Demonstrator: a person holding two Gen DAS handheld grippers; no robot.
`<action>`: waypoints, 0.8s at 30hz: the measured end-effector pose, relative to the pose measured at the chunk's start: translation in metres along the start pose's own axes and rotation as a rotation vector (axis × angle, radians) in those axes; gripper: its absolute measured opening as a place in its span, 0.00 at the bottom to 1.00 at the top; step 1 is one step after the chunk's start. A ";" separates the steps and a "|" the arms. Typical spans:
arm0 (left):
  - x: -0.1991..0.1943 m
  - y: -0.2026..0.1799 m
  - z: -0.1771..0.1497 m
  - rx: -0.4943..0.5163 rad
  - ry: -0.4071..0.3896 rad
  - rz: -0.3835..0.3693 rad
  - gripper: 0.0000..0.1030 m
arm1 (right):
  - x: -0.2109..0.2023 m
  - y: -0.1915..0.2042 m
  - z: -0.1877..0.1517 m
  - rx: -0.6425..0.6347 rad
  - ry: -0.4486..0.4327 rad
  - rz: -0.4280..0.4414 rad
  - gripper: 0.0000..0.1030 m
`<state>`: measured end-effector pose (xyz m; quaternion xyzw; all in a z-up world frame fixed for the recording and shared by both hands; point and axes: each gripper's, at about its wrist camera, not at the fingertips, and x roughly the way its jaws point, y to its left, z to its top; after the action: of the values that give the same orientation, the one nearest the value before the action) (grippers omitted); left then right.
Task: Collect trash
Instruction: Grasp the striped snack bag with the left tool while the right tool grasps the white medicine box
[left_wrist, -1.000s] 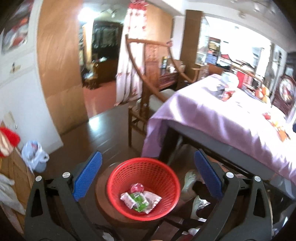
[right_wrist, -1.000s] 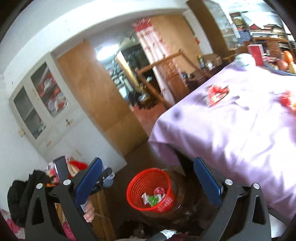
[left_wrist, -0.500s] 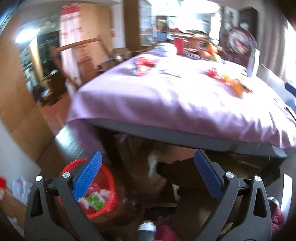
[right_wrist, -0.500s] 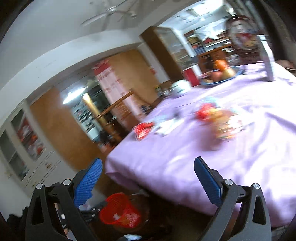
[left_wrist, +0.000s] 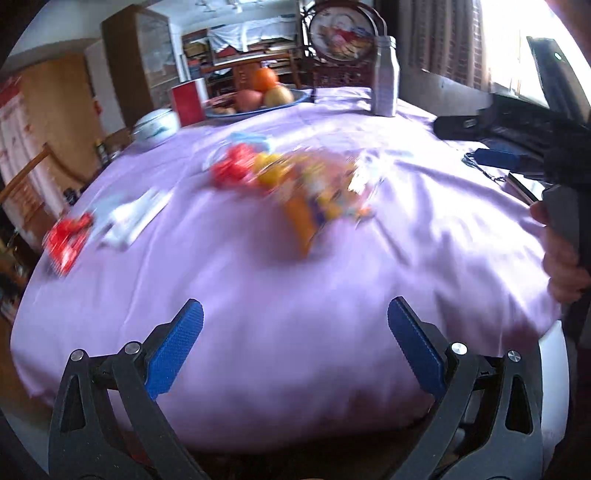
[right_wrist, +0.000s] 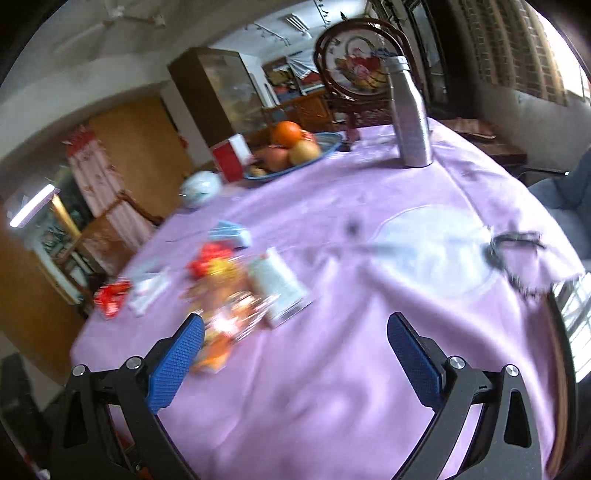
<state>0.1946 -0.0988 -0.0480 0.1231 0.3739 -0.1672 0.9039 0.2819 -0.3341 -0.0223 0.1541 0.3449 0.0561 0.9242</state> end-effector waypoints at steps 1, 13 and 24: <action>0.007 -0.004 0.007 0.006 0.003 0.002 0.94 | 0.011 -0.004 0.006 -0.010 0.006 -0.013 0.95; 0.073 -0.003 0.072 0.020 0.021 0.083 0.94 | 0.033 -0.034 0.016 0.097 -0.043 0.083 0.95; 0.035 0.198 0.038 -0.483 0.062 0.203 0.93 | 0.041 -0.030 0.015 0.107 0.006 0.149 0.95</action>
<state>0.3201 0.0617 -0.0272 -0.0541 0.4162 0.0224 0.9074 0.3228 -0.3578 -0.0471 0.2281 0.3376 0.1068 0.9070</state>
